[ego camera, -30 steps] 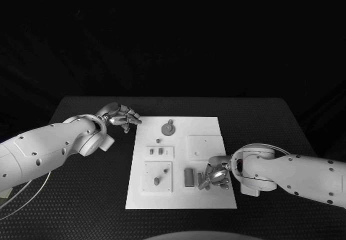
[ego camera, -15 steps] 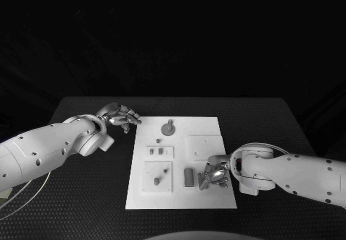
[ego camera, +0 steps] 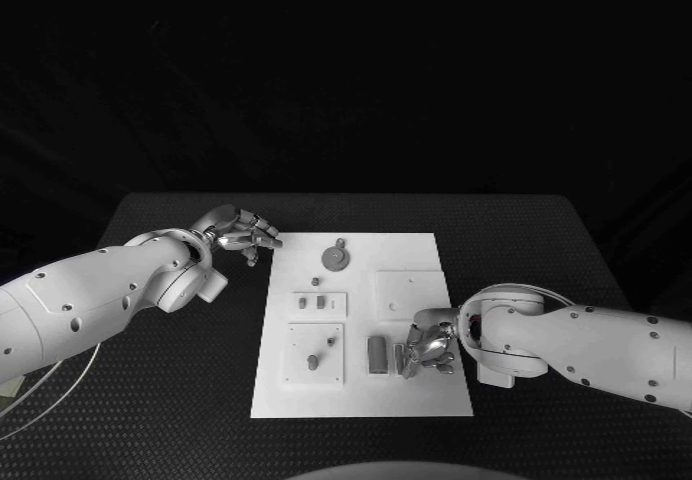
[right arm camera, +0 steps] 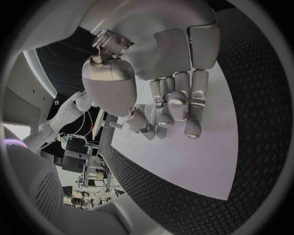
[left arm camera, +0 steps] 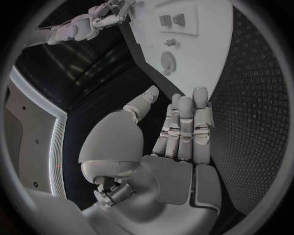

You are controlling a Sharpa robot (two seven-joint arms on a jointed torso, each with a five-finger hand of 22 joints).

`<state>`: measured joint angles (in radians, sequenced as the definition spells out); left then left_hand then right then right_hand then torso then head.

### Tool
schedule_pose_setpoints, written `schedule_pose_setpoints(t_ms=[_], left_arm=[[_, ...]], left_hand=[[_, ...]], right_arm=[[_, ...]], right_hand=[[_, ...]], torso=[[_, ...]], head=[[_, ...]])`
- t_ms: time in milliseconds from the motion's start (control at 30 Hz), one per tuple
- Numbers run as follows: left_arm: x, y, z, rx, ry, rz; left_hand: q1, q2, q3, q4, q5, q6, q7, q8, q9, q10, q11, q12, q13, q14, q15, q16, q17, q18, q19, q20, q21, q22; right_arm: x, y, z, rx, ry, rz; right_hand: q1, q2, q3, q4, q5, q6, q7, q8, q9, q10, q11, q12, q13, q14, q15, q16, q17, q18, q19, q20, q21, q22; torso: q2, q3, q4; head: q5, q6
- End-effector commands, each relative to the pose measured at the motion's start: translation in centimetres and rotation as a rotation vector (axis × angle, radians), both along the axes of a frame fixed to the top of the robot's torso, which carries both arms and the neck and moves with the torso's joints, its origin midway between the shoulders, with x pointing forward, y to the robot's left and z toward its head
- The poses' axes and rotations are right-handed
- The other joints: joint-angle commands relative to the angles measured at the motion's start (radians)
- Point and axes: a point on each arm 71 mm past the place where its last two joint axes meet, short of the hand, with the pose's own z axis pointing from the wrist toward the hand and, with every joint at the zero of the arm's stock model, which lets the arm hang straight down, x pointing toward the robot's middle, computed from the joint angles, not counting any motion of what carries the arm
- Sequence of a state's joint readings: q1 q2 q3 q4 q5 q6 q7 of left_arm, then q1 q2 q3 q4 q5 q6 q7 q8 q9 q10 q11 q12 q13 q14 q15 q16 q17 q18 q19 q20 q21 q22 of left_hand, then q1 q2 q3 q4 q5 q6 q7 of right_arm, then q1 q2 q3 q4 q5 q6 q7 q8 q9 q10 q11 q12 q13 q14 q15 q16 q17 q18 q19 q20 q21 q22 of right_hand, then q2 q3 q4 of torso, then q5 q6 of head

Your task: Assemble the parts on the task board

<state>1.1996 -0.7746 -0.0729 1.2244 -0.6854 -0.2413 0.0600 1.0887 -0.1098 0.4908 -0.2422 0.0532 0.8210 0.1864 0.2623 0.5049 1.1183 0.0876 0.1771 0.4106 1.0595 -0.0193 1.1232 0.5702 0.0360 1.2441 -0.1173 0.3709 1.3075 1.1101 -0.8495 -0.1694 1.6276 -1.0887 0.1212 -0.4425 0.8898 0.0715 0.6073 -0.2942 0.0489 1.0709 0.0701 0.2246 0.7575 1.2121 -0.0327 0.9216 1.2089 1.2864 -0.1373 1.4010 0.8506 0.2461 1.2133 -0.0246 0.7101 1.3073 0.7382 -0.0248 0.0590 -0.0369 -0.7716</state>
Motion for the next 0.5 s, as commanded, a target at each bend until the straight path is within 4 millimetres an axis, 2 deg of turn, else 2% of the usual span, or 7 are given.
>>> schedule_pose_setpoints(t_ms=[33,267,367,433,467,500], left_arm=[[-0.03,-0.21,0.05,-0.003,0.001,-0.012],[-0.03,-0.19,0.06,-0.003,0.000,-0.011],[-0.02,-0.18,0.07,-0.003,-0.002,-0.011],[-0.01,-0.19,0.08,-0.004,-0.003,-0.010],[0.00,-0.21,0.08,-0.005,-0.003,-0.010],[0.02,-0.22,0.07,-0.006,-0.003,-0.010]], left_hand=[[-0.007,0.001,0.001,0.004,-0.004,0.003,0.007,0.006,-0.001,-0.015,0.006,0.005,0.001,0.008,0.002,-0.005,0.001,0.083,0.007,0.002,-0.006,0.006],[-0.007,0.001,0.001,0.005,-0.004,0.003,0.007,0.006,-0.001,-0.015,0.006,0.005,0.001,0.008,0.002,-0.005,0.001,0.083,0.007,0.002,-0.006,0.006],[-0.007,0.001,0.001,0.005,-0.004,0.003,0.007,0.006,-0.001,-0.015,0.006,0.005,0.001,0.008,0.002,-0.005,0.001,0.083,0.007,0.002,-0.007,0.006],[-0.008,0.001,0.001,0.005,-0.004,0.003,0.007,0.006,-0.001,-0.015,0.007,0.005,0.001,0.008,0.002,-0.005,0.001,0.083,0.007,0.002,-0.007,0.006],[-0.008,0.001,0.001,0.005,-0.004,0.003,0.007,0.006,-0.001,-0.015,0.007,0.005,0.001,0.008,0.002,-0.005,0.001,0.083,0.007,0.002,-0.007,0.006],[-0.008,0.001,0.001,0.005,-0.004,0.003,0.007,0.006,-0.001,-0.015,0.007,0.005,0.001,0.008,0.002,-0.005,0.001,0.083,0.007,0.002,-0.007,0.006]], right_arm=[[0.03,-0.88,-0.81,-0.070,-0.010,-0.015],[0.06,-1.23,-0.84,-0.066,-0.005,-0.022],[-0.04,-1.27,-0.80,-0.049,0.004,-0.021],[-0.20,-1.24,-0.75,-0.019,0.018,-0.006],[-0.30,-1.22,-0.68,0.001,0.023,-0.002],[-0.39,-1.26,-0.62,0.013,0.028,0.002]], right_hand=[[0.001,0.007,-0.006,0.002,0.000,0.002,0.005,-0.007,0.000,0.007,-0.003,0.005,0.001,0.001,-0.003,0.005,0.001,0.016,-0.004,0.002,0.003,0.023],[0.001,0.003,-0.009,0.002,0.000,0.002,0.004,-0.006,0.000,0.008,-0.003,0.006,0.001,0.001,-0.003,0.006,0.002,0.016,-0.004,0.002,0.004,0.023],[0.003,-0.006,-0.011,0.001,0.000,0.003,0.004,-0.007,0.000,0.008,-0.003,0.006,0.001,0.000,-0.003,0.006,0.002,0.016,-0.006,0.003,0.005,0.022],[0.007,-0.023,-0.015,0.001,0.000,0.002,0.004,-0.007,0.000,0.008,-0.004,0.006,0.001,0.000,-0.003,0.005,0.001,0.016,-0.007,0.003,0.005,0.022],[0.007,-0.046,-0.021,0.001,0.000,0.002,0.004,-0.007,0.000,0.008,-0.003,0.005,0.001,-0.001,-0.003,0.005,0.001,0.016,-0.008,0.003,0.006,0.022],[0.007,-0.092,-0.031,0.003,-0.002,-0.001,0.005,-0.009,0.000,0.006,-0.002,0.005,0.001,-0.002,-0.002,0.004,0.001,0.016,-0.010,0.003,0.006,0.022]], torso=[[0.000,-0.0010,-0.0001],[-0.001,-0.0011,0.0001],[-0.001,-0.0006,0.0002],[-0.001,-0.0006,0.0002],[-0.001,-0.0005,0.0002],[-0.001,-0.0007,0.0003]], head=[[0.000,0.000],[-0.001,0.002],[-0.001,0.004],[-0.002,0.007],[-0.002,0.009],[-0.002,0.011]])
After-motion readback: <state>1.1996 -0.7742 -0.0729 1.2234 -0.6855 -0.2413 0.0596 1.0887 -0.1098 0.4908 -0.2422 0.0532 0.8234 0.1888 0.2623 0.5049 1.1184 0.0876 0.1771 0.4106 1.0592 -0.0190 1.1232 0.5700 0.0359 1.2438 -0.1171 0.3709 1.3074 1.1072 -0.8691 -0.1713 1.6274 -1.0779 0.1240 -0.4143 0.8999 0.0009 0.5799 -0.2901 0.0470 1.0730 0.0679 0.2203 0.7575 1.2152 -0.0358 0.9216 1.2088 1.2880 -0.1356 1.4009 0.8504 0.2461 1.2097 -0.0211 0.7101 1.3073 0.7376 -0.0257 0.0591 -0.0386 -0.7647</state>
